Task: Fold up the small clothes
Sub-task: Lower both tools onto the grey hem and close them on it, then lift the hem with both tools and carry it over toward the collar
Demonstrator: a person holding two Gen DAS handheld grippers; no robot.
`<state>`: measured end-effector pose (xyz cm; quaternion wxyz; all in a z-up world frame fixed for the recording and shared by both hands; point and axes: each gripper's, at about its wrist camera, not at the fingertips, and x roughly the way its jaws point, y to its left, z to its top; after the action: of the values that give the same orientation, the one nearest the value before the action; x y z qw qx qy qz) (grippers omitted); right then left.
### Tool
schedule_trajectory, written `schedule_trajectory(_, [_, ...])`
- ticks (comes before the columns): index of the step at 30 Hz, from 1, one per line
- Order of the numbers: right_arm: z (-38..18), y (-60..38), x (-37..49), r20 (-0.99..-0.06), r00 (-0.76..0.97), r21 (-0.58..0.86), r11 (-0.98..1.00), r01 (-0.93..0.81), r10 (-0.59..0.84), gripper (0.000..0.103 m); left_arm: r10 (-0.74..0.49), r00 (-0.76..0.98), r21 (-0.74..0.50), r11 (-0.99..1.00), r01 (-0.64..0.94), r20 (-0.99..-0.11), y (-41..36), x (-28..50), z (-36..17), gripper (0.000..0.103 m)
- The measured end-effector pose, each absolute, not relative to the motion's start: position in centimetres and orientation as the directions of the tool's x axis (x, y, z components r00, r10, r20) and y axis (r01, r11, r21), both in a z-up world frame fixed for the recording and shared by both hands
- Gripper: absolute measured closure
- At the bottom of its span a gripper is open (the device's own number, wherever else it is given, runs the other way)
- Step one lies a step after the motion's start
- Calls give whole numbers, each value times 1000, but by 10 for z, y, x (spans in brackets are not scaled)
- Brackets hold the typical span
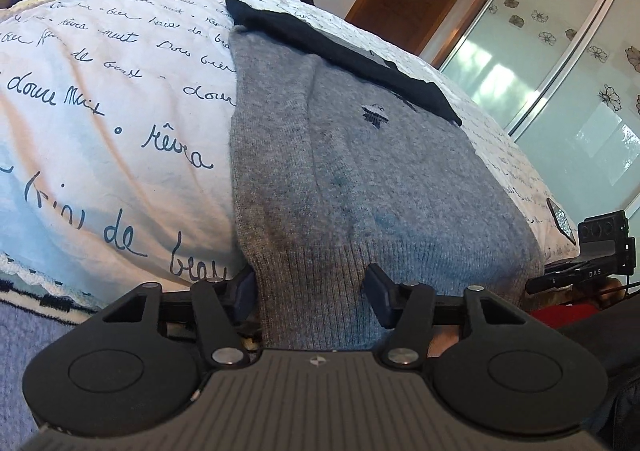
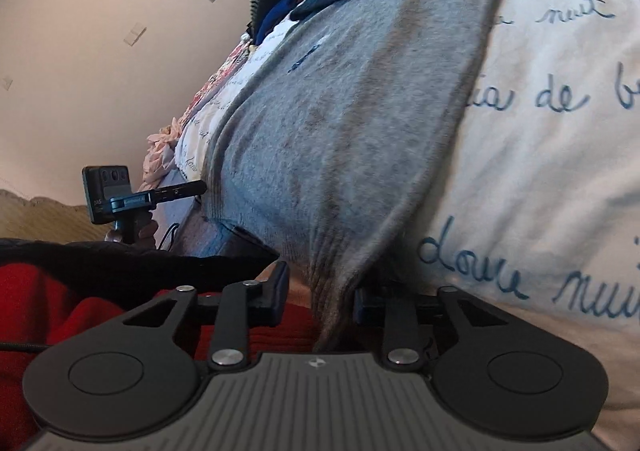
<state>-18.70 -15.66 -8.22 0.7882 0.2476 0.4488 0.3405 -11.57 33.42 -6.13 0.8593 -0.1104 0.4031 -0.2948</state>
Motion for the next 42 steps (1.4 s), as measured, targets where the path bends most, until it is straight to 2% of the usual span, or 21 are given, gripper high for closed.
schedule_trajectory(3, [-83, -158, -189, -558, 372, 681, 665, -305, 742, 89, -589, 498, -434, 807, 400, -637, 338, -114, -63, 64])
schedule_trajectory(5, [-81, -154, -189, -570, 368, 663, 676, -322, 734, 89, -583, 486, -430, 811, 396, -652, 338, -113, -63, 86])
schedule_trajectory(6, [-80, -151, -189, -581, 367, 649, 685, -331, 727, 89, -583, 475, -430, 810, 399, -659, 337, -113, -63, 91])
schedule_trajectory(8, [-76, -145, -189, -605, 369, 612, 709, -351, 705, 89, -564, 469, -403, 821, 405, -679, 333, -113, -63, 96])
schedule_trajectory(11, [-67, -136, -194, -650, 405, 523, 765, -376, 644, 96, -548, 479, -362, 828, 429, -686, 324, -116, -58, 97])
schedule_trajectory(14, [-52, -131, -199, -661, 464, 446, 806, -390, 590, 97, -537, 501, -322, 830, 454, -679, 316, -119, -48, 97])
schedule_trajectory(22, [-4, -130, -198, -533, 580, 451, 787, -421, 616, 97, -576, 598, -295, 811, 506, -558, 301, -127, 8, 97])
schedule_trajectory(29, [27, -131, -171, -415, 650, 471, 762, -445, 636, 97, -598, 667, -327, 802, 500, -445, 288, -104, 51, 97])
schedule_trajectory(42, [58, -169, -101, -310, 784, 476, 802, -361, 537, 97, -567, 741, -333, 820, 465, -360, 243, -30, 89, 97])
